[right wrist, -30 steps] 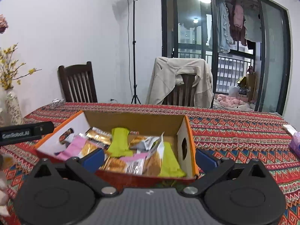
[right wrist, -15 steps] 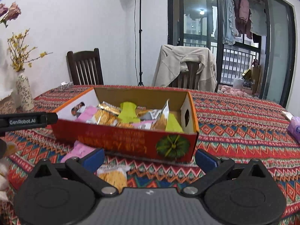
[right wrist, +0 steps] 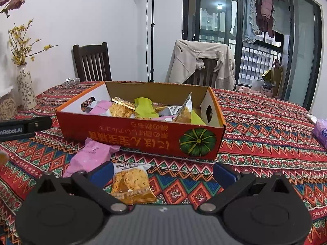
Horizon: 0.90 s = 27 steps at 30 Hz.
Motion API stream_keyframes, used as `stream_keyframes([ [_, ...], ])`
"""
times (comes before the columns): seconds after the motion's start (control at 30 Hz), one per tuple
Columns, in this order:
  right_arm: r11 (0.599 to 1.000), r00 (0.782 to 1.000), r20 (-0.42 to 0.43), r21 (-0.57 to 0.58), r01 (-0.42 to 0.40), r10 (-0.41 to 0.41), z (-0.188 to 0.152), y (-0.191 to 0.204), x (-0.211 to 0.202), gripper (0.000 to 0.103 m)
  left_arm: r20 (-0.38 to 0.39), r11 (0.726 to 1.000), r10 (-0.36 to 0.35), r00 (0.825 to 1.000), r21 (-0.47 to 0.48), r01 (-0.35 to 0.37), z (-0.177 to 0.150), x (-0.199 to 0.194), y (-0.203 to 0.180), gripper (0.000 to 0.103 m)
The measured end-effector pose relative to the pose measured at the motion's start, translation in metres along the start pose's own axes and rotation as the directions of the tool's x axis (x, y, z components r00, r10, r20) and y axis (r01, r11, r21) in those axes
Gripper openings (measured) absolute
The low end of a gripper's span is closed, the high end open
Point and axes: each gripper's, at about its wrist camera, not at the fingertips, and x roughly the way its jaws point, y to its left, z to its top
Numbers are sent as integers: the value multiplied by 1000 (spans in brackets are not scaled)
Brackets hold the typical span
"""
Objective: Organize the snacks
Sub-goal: 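Withdraw both grippers from the box back to the remaining snacks, then grasp the last white-wrapped cookie packet with the right gripper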
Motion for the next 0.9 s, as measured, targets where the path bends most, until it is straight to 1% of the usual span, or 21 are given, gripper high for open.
stream_keyframes([
  [0.13,1000,1000,-8,15,5,-5,-4,0,7,103,15,1000,-9,1000,-9,9,1,3,9,103],
  [0.3,999,999,-43,43,25,-23,-8,-7,19,103,21,1000,-20,1000,-16,21,-2,8,23,103],
  [0.47,998,997,-71,55,32,-28,-8,-12,27,103,4,998,-42,999,-48,42,-11,17,33,103],
  [0.6,999,996,-88,40,-3,6,-7,-5,33,103,-15,994,-73,997,-79,72,-17,24,38,103],
  [0.73,1000,994,-109,-13,2,-4,-5,9,44,103,-10,992,-83,997,-95,81,-19,22,43,103],
  [0.8,1000,992,-125,-26,-2,-1,-4,15,51,100,-16,991,-93,996,-102,91,-19,22,44,103],
  [0.9,999,989,-150,-44,-20,14,-5,23,61,91,-16,989,-107,994,-108,105,-19,22,44,103],
])
